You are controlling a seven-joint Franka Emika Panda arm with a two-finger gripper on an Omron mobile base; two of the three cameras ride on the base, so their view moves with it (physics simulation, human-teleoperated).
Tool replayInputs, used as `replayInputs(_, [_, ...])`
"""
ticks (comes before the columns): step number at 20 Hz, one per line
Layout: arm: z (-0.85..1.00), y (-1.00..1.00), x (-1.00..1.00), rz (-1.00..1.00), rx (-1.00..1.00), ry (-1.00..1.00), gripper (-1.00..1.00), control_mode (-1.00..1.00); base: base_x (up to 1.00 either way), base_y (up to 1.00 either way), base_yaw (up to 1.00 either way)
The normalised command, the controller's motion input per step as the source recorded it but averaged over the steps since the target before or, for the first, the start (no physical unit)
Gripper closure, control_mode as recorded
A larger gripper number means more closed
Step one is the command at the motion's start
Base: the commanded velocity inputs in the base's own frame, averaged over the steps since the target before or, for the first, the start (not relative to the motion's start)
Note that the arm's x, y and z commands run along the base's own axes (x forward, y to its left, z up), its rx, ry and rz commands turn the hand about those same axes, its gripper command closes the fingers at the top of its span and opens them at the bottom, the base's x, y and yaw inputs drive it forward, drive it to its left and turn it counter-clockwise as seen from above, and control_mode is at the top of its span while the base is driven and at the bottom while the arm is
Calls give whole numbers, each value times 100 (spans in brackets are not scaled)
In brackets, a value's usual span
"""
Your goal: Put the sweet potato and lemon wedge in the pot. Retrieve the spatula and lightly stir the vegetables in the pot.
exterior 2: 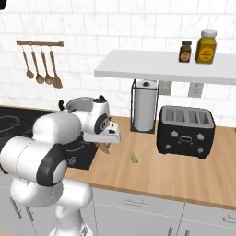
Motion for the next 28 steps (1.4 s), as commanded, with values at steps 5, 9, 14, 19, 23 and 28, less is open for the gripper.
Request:
replayInputs(5, [100,81,-20,0,-1,-9,100,-100,0,0,0])
replayInputs(9, [100,94,-8,0,-1,-5,100,-100,0,0,0])
replayInputs(14, [100,63,10,1,-5,-10,100,-100,0,0,0])
replayInputs(19, [80,40,71,3,0,-2,100,-100,0,0,0])
replayInputs(23, [31,22,100,0,0,0,100,-100,0,0,0])
replayInputs(28, [-35,22,96,0,-2,1,100,-100,0,0,0])
